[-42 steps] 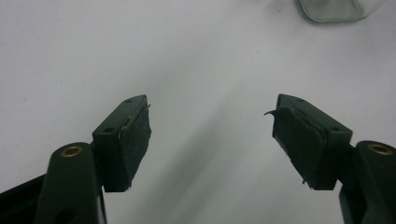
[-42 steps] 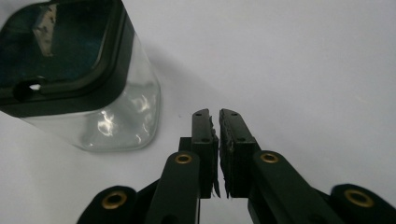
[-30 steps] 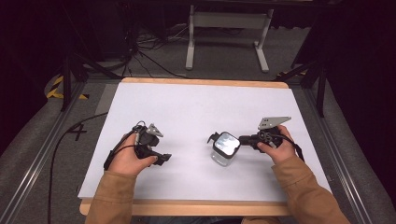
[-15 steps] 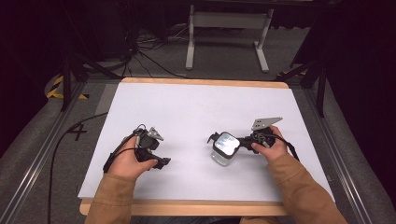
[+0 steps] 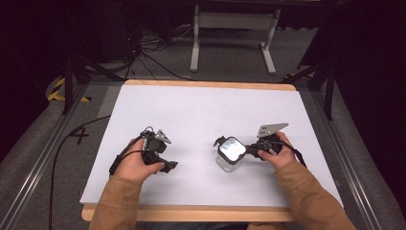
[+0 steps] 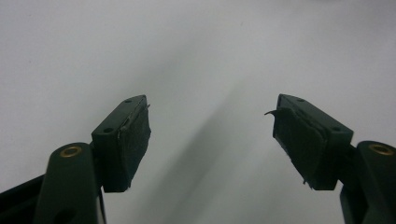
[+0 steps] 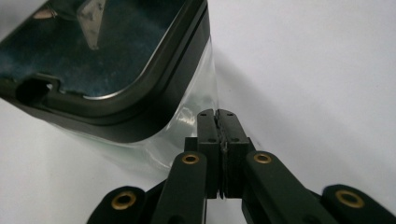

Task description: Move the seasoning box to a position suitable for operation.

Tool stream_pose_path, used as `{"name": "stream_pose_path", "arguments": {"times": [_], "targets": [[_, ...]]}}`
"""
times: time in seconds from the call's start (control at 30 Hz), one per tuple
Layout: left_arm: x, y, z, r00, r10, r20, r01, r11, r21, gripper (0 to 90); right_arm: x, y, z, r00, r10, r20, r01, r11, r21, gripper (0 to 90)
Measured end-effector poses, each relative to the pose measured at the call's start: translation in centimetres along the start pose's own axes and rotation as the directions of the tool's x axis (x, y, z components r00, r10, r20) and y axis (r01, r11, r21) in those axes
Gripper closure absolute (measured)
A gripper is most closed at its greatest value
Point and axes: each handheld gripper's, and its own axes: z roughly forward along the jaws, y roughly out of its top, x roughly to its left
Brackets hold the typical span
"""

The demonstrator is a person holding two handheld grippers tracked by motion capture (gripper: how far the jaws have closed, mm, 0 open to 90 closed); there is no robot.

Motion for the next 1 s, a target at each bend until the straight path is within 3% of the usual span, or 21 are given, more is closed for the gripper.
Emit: {"name": "stream_pose_path", "arguments": {"times": [0.03,0.17,0.67,1.0], "targets": [[-0.1,0.1,0.2,0.9998,-0.013,0.017,0.013,0.9999,0.003,27.8,0.1,0.0,0.0,1.0000,-0.003,0.002,0.003,1.0000,0.006,89.5],[-0.1,0.6,0.4,0.9995,0.002,0.032,-0.002,1.0000,0.007,27.7,0.6,-0.2,-0.1,0.9999,-0.014,-0.002,0.014,0.9995,0.029,89.6],[-0.4,2.5,1.5,0.9972,0.049,0.056,-0.049,0.9988,0.003,27.7,3.1,-0.7,-0.3,0.9962,-0.083,-0.026,0.085,0.9905,0.108,89.6],[-0.7,3.8,2.3,0.9937,0.088,0.070,-0.089,0.9960,0.006,27.7,4.7,-0.9,-0.1,0.9926,-0.109,-0.053,0.115,0.9848,0.130,89.5]]}}
